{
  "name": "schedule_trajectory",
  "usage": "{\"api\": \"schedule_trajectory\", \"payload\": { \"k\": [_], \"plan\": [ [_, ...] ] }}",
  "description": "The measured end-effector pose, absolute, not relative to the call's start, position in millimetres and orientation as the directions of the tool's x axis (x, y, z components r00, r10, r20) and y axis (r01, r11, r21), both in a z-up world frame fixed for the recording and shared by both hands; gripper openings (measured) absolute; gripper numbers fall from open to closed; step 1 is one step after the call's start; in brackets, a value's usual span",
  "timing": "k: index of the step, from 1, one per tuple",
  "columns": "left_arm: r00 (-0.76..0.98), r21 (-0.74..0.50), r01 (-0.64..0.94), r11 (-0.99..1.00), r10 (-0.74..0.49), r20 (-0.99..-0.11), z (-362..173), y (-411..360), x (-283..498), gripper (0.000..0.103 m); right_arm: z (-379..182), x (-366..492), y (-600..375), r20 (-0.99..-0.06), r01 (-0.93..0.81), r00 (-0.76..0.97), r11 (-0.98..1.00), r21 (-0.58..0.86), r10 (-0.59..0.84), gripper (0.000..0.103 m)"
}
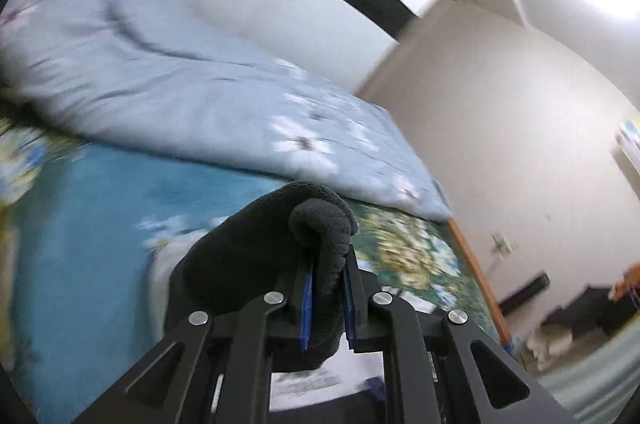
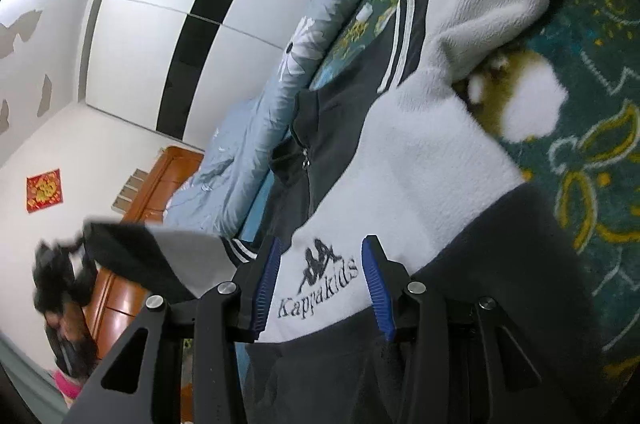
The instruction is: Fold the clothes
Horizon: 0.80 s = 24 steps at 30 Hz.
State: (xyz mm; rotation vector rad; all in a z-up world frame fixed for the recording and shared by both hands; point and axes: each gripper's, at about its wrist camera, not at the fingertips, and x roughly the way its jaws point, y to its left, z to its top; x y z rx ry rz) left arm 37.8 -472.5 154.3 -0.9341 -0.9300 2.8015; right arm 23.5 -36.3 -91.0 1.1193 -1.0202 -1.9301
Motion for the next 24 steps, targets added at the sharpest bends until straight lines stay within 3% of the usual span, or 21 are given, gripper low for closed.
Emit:
{"api": "schedule_trajectory", "payload": {
  "k": [6,14,18,20,22,24],
  "plan": [
    [-0.693,-0.479,0.063,-0.876,0.307,-0.652,124.2,-373.5,-68.8,0.013,-93.6,20.0,-17.7,-0.345,0.125,-0.45,-0.441,0.889,-0.823,0.044],
    [-0.46,-0.403,0.048,-0.914,0.338,-0.821,-15.2,-255.1,-127.1,0.013,-96.5,13.4,-10.0,-0.326,0.098,-0.465,-0.414,0.905,-0.823,0.044],
    [-0.393,-0.353,0.029,-0.935,0.314,-0.864,-54.6,-229.8,-140.7,0.015,-99.2,8.5,-7.7,-0.326,0.084,-0.465,-0.408,0.909,-0.823,0.044],
    [-0.373,-0.357,0.026,-0.934,0.322,-0.87,-64.9,-226.4,-144.3,0.021,-100.5,6.4,-7.8,-0.33,0.078,-0.463,-0.409,0.909,-0.822,0.044],
    [-0.358,-0.407,0.027,-0.913,0.371,-0.857,-69.2,-228.6,-143.5,0.032,-101.9,4.4,-8.7,-0.337,0.073,-0.461,-0.413,0.908,-0.821,0.044],
    [-0.352,-0.484,0.021,-0.875,0.447,-0.822,-66.9,-234.2,-139.4,0.037,-102.7,2.6,-10.6,-0.347,0.069,-0.459,-0.422,0.904,-0.818,0.044]
  ]
}}
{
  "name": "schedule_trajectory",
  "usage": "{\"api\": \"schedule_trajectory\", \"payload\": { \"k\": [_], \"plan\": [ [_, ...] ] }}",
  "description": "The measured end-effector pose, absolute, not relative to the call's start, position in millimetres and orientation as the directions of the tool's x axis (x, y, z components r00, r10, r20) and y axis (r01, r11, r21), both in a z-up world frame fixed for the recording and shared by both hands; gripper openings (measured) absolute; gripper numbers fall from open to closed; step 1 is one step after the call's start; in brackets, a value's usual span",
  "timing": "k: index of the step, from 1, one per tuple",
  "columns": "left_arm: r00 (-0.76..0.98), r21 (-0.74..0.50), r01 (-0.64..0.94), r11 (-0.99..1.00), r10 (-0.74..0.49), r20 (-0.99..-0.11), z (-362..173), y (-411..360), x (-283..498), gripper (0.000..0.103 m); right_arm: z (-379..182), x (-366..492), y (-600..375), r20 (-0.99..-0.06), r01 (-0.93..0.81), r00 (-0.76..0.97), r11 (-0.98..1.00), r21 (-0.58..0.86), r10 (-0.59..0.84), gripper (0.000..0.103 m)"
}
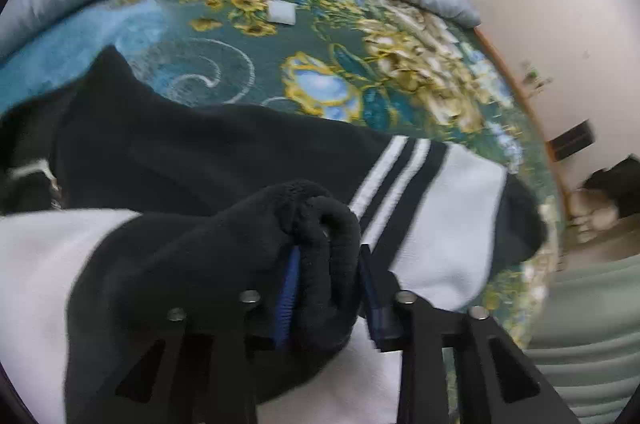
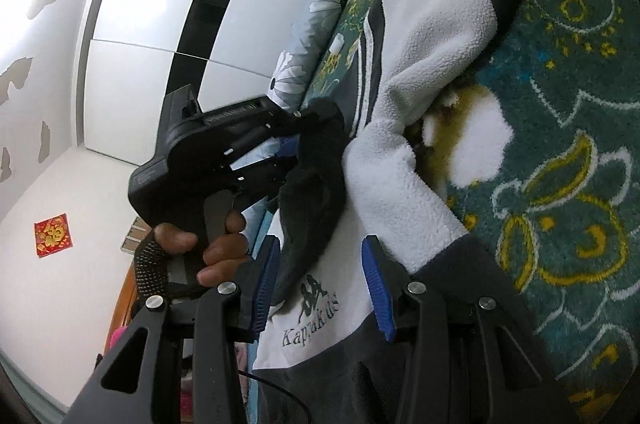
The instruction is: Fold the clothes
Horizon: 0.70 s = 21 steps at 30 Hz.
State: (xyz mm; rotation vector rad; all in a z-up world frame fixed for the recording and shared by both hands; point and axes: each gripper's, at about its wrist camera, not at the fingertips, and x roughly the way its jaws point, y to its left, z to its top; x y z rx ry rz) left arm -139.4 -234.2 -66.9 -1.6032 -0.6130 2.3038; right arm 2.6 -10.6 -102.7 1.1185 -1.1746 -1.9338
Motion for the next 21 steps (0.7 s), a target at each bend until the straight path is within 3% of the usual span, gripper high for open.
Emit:
{"api": "schedule_trajectory", "payload": {
  "k": [3,5,7,11,14,15,17,21],
  "plan": [
    [-0.362,-0.58,0.002,-0.815,0.54,-0.76,-49.6,-248.1,-123.0,0.041,-102.3,0.7,-12.0,-0.359,0.07,-0.46,-0.436,0.897,-0.812,0.044],
    [-0.388,-0.581,-0.009,-0.814,0.538,-0.748,-33.2,-262.2,-103.6,0.048,-100.4,0.6,-11.8,-0.364,0.073,-0.466,-0.445,0.892,-0.806,0.044],
    [-0.427,-0.495,0.006,-0.869,0.445,-0.787,-20.2,-282.2,-74.8,0.055,-98.0,1.1,-11.4,-0.369,0.077,-0.474,-0.455,0.887,-0.8,0.044],
    [-0.506,-0.25,0.03,-0.968,0.201,-0.839,-8.1,-321.8,-9.8,0.055,-83.1,5.5,9.0,-0.36,0.087,-0.548,-0.479,0.873,-0.755,0.044],
    [-0.592,-0.077,0.099,-0.992,0.003,-0.806,-0.5,-362.5,41.6,0.061,-65.8,9.6,48.5,-0.34,0.096,-0.644,-0.513,0.853,-0.686,0.044],
    [-0.616,-0.046,0.139,-0.989,-0.05,-0.786,-1.9,-378.1,57.9,0.068,-60.8,9.7,63.6,-0.337,0.091,-0.675,-0.528,0.845,-0.656,0.044],
    [-0.635,-0.09,0.177,-0.98,-0.044,-0.771,-12.6,-402.3,77.8,0.069,-56.7,2.1,88.3,-0.373,0.057,-0.71,-0.576,0.815,-0.597,0.044],
    [-0.662,-0.234,0.256,-0.938,0.006,-0.749,-40.9,-438.5,99.3,0.069,-55.0,-29.3,128.9,-0.538,-0.062,-0.712,-0.723,0.689,-0.451,0.044]
  ]
}}
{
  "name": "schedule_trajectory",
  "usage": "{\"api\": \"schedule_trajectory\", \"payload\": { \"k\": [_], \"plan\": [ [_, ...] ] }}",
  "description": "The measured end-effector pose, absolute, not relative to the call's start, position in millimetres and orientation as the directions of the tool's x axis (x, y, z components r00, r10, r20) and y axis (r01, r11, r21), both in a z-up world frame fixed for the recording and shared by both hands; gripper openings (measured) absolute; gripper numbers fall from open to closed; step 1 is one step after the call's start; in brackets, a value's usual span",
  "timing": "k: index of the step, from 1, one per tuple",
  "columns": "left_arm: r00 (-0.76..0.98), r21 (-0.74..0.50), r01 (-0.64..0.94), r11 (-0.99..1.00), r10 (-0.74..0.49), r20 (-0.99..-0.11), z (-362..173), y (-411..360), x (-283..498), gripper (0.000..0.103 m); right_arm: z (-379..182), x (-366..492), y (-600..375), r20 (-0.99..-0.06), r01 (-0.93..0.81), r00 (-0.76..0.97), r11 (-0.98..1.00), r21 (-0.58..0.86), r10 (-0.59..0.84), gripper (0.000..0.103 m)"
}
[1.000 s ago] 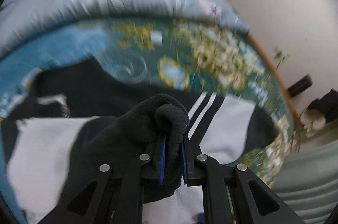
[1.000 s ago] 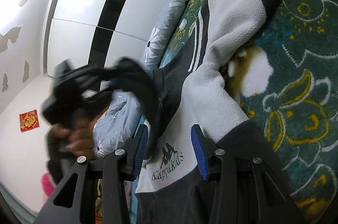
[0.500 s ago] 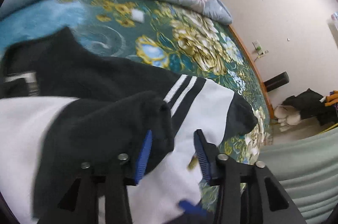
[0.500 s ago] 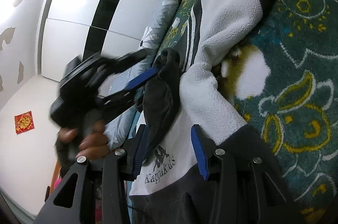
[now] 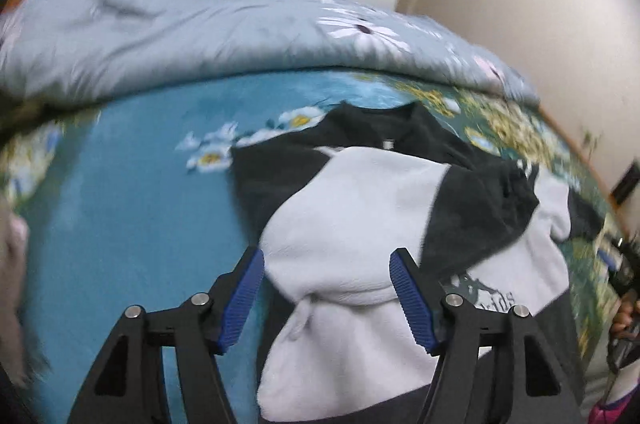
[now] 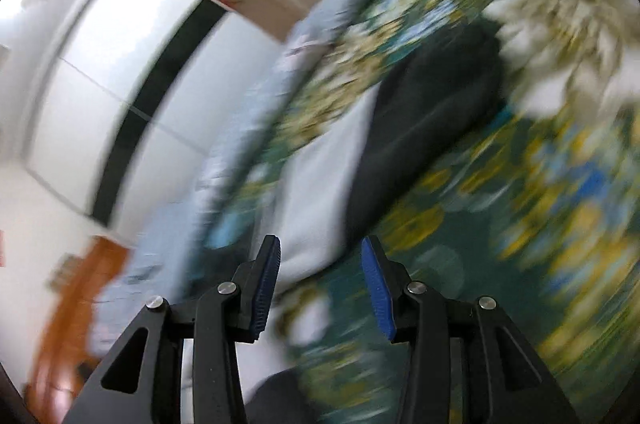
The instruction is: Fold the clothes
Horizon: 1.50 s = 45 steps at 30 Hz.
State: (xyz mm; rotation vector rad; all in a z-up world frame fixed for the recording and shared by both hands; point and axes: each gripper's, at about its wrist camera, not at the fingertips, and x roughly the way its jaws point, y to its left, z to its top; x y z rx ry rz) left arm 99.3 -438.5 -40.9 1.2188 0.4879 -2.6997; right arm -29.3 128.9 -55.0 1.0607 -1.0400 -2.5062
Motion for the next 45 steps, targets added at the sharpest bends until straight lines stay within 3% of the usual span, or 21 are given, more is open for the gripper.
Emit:
{"api": "schedule_trajectory", "payload": {
  "k": [7,12,17,19,21,28,36,45],
  "plan": [
    [-0.61,-0.308,0.359,-0.881,0.028,-0.792,-87.6,-450.9,93.6,0.07,-83.9,-91.6,202.2,-0.661,-0.289,-0.677,-0.708,0.644,-0.324,0.044],
    [-0.603,-0.365,0.391,-0.845,0.063,-0.795,-105.9,-461.1,95.4,0.084,-102.1,-112.6,230.1,-0.593,-0.3,-0.706,-0.595,0.745,-0.387,0.044],
    [-0.629,-0.397,0.379,-0.836,0.082,-0.773,-110.7,-462.9,98.9,0.085,-107.6,-130.3,235.4,-0.551,-0.309,-0.731,-0.526,0.793,-0.402,0.043],
    [-0.639,-0.402,0.37,-0.838,0.085,-0.764,-112.2,-462.9,100.4,0.085,-99.6,-131.3,234.1,-0.572,-0.324,-0.728,-0.545,0.773,-0.379,0.018],
    [-0.647,-0.415,0.365,-0.834,0.093,-0.757,-113.1,-464.4,101.4,0.085,-84.8,-128.3,231.8,-0.584,-0.322,-0.727,-0.571,0.755,-0.361,0.011],
    [-0.664,-0.422,0.354,-0.835,0.093,-0.742,-112.8,-465.2,105.2,0.085,9.5,-116.7,190.4,-0.561,-0.183,-0.767,-0.733,0.655,-0.31,0.01],
    [-0.684,-0.46,0.367,-0.809,0.101,-0.723,-103.0,-479.4,127.3,0.086,141.6,-88.0,51.9,-0.469,0.141,-0.797,-0.873,0.467,-0.38,0.01],
    [-0.703,-0.495,0.4,-0.771,0.088,-0.705,-90.2,-512.0,166.8,0.086,147.5,-64.0,-141.4,-0.483,0.419,-0.647,-0.805,0.421,-0.59,0.01]
  ]
}}
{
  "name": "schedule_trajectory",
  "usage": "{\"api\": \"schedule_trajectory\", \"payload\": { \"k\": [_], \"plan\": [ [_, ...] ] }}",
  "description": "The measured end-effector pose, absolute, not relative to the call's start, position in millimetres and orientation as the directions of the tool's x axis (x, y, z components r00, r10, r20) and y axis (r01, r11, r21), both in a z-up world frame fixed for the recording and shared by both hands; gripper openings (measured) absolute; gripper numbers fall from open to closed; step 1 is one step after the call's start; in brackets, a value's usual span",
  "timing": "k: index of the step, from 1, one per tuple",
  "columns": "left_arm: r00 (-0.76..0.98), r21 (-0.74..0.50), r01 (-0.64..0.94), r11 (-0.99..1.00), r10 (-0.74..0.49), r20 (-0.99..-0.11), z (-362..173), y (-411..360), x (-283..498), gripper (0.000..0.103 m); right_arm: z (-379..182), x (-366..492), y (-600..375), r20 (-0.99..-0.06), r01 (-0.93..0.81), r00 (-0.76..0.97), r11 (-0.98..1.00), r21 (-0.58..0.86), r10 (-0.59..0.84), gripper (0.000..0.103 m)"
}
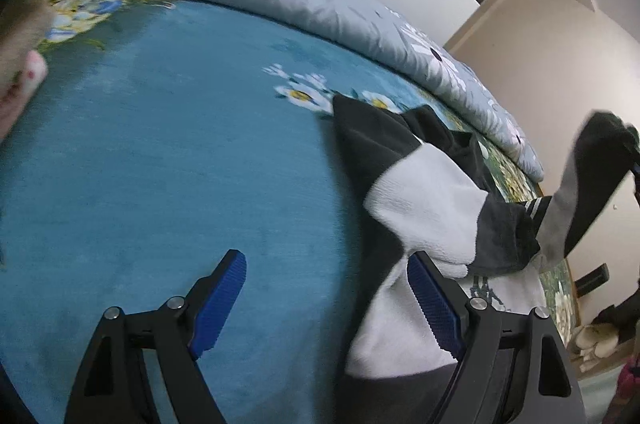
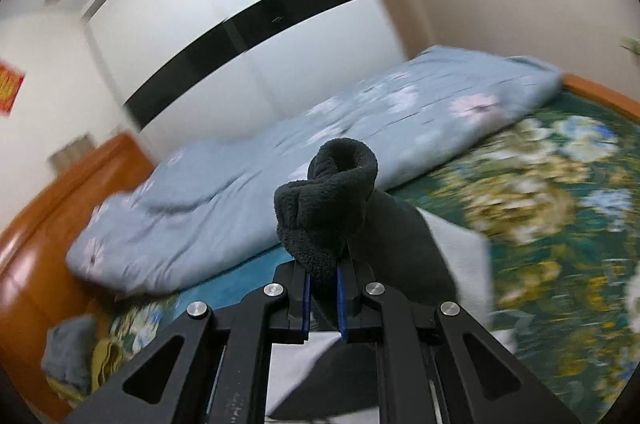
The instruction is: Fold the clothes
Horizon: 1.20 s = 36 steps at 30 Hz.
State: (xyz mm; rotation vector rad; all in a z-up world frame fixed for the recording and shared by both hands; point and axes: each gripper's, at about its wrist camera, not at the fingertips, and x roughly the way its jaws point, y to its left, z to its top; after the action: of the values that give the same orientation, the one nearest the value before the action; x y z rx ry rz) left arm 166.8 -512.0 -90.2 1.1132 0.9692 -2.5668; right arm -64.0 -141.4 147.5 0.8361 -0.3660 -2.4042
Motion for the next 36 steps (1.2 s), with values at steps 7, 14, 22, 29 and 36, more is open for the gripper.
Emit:
{"api": "schedule_trajectory", "payload": {
  "k": [7,14,22,29,36],
  "plan": [
    [-0.695,-0.502,0.452,-0.737,0.062,-0.716,-91.4,-537.3,188.2,0.086,78.1,-30.2,-269.2,-0.571,0.569,-0.447,-0.711,0.413,-0.689,0.01],
    [-0.684,-0.506,0.454,-0.733,0.077,-0.725,-94.4,-538.1,189.0,0.086,-0.9,-1.2,-320.2,-0.707,0.603,-0.318,-0.71,0.363,-0.632,0.01],
    [-0.667,-0.498,0.441,-0.747,0.098,-0.738,-96.6,-528.2,181.8,0.086,-17.6,27.9,-339.3,-0.742,0.682,-0.298,-0.678,0.274,-0.6,0.011],
    [-0.671,-0.485,0.433,-0.76,0.087,-0.736,-88.0,-523.5,185.2,0.086,-36.2,36.7,-349.8,-0.787,0.725,-0.249,-0.648,0.235,-0.564,0.028],
    [-0.695,-0.496,0.402,-0.77,0.097,-0.713,-71.4,-514.0,171.4,0.086,-15.7,44.7,-301.1,-0.735,0.761,-0.182,-0.567,0.316,-0.653,0.056]
  ]
}}
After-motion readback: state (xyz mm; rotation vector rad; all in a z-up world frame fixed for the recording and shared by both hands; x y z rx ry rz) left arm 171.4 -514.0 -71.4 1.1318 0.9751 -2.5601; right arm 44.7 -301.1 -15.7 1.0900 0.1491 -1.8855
